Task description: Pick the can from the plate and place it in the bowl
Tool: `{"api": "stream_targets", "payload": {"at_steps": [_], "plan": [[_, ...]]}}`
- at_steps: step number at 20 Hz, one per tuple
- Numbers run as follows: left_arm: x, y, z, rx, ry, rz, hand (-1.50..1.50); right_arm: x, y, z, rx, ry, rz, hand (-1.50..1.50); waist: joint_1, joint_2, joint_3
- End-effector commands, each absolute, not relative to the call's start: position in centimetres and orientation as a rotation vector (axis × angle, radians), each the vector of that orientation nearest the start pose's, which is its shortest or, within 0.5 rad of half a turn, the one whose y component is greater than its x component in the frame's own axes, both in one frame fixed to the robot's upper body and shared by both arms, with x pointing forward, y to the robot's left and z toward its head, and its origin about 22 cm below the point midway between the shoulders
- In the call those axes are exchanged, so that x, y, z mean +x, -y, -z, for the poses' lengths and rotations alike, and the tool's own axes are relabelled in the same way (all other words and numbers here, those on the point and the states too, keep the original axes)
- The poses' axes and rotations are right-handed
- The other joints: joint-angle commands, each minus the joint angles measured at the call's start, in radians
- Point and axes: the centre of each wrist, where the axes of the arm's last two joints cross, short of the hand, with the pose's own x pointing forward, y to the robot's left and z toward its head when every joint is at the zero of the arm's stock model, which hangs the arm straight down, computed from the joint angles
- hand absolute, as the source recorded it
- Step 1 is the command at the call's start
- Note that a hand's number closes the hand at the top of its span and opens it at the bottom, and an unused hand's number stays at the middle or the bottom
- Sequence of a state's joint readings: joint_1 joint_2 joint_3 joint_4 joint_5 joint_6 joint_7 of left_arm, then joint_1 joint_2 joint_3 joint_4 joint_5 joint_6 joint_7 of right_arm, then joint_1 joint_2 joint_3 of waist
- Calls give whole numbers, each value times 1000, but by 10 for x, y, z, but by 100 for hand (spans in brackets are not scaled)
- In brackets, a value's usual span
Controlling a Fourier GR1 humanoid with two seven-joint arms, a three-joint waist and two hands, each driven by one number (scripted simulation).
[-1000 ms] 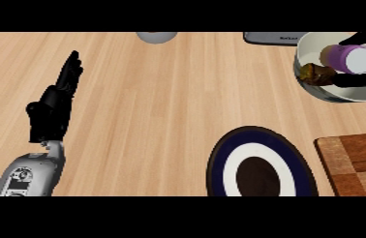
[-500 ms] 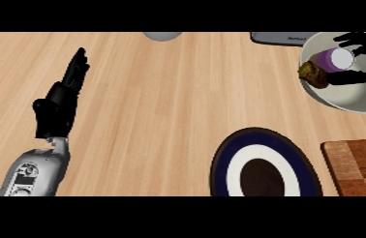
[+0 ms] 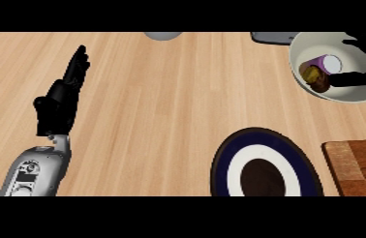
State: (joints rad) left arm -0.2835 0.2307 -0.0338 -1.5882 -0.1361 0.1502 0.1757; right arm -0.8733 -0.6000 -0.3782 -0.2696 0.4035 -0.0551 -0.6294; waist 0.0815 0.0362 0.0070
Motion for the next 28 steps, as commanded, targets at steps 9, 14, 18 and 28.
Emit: {"api": "stream_targets", "payload": {"at_steps": [9, 14, 18, 28], "plan": [[301, -242, -79, 340, 1681, 187, 0, 353, 493, -99, -501, 1787, -163, -150, -23, -5, -1], [293, -250, -72, 362, 1676, 186, 0, 315, 538, -112, -383, 1821, -122, -150, -40, -15, -1], [301, -248, -80, 367, 1674, 185, 0, 290, 553, -95, -322, 1840, -154, -150, -42, -11, 1], [294, -252, -73, 351, 1657, 191, 0, 271, 558, -77, -236, 1856, -192, -150, -43, -17, 1]]}}
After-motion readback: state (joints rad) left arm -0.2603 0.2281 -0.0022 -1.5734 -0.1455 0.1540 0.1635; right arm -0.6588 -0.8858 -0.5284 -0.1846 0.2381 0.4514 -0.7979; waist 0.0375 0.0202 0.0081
